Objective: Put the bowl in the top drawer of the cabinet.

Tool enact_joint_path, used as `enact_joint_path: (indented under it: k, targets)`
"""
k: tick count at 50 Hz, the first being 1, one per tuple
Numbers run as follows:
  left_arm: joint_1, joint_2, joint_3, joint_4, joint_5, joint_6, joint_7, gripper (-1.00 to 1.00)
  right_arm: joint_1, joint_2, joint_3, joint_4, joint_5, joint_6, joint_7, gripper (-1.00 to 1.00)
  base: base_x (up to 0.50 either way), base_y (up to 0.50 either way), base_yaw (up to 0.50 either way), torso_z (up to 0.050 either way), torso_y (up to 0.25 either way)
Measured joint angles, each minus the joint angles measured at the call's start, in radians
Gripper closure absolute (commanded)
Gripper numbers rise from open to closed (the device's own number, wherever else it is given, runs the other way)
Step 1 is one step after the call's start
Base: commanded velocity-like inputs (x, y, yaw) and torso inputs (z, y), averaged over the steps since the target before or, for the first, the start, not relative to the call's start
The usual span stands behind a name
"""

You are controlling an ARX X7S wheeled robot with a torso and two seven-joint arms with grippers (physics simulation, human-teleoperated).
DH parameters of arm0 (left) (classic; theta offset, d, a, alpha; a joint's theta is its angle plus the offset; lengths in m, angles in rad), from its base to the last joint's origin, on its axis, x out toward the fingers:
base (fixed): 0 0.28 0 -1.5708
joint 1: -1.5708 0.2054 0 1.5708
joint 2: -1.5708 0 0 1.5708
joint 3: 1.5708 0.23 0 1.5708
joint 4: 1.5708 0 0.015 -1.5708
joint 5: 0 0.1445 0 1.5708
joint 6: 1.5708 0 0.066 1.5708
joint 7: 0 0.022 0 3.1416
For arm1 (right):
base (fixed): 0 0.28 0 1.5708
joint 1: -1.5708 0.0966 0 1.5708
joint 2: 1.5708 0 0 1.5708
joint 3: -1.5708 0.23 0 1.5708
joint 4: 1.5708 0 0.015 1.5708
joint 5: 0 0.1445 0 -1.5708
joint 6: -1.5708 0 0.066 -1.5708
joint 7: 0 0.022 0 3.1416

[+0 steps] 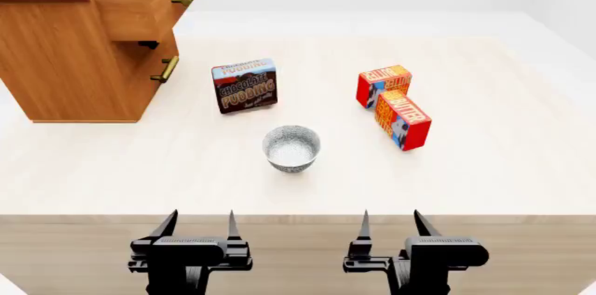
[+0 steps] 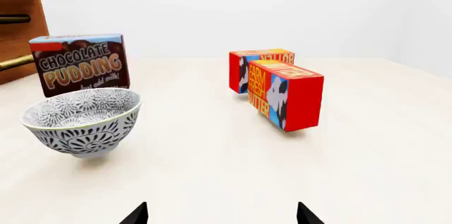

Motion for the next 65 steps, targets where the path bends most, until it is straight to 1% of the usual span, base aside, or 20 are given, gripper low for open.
enact_joint_path:
  k: [11,22,29,34,39,46,51,58,65]
  targets:
    - [-0.014,-0.022,0.025,-0.010,-0.023,-0.037,-0.023,-1.00,0.017,0.021,-0.030,0.002,0.003,0.043,0.043,-1.00,0.00,0.02,0.00,0.000,0.000]
    - [-0.030,-0.043,0.053,-0.025,-0.048,-0.067,-0.046,-1.00,0.035,0.046,-0.061,0.017,0.004,0.063,0.084,-1.00,0.00,0.50,0.00,0.003,0.000]
    - [-0.037,-0.058,0.066,-0.036,-0.080,-0.069,-0.035,-1.00,0.041,0.058,-0.074,0.023,0.017,0.066,0.096,-1.00,0.00,0.50,0.00,0.043,0.000]
    - [-0.052,-0.073,0.071,-0.039,-0.103,-0.082,-0.026,-1.00,0.047,0.064,-0.080,0.019,0.028,0.081,0.104,-1.00,0.00,0.00,0.00,0.050,0.000]
    - [-0.089,-0.088,0.068,-0.029,-0.139,-0.131,-0.016,-1.00,0.064,0.075,-0.080,-0.006,0.043,0.123,0.110,-1.00,0.00,0.00,0.00,0.050,0.000]
    - [-0.178,-0.113,0.065,0.000,-0.187,-0.243,-0.007,-1.00,0.129,0.094,-0.077,-0.065,0.064,0.225,0.117,-1.00,0.00,0.00,0.00,0.050,0.000]
    - [-0.267,-0.130,0.070,0.018,-0.211,-0.330,-0.002,-1.00,0.204,0.117,-0.079,-0.118,0.059,0.331,0.130,-1.00,0.00,0.00,0.00,0.050,0.000]
    - [-0.427,-0.144,0.074,-0.022,-0.241,-0.455,0.003,-1.00,0.342,0.155,-0.105,-0.173,0.027,0.517,0.144,-1.00,0.00,0.00,0.00,0.050,0.000]
    - [-0.613,-0.153,0.071,-0.063,-0.267,-0.589,-0.004,-1.00,0.527,0.186,-0.144,-0.194,0.000,0.697,0.127,-1.00,0.00,0.00,0.00,0.050,0.000]
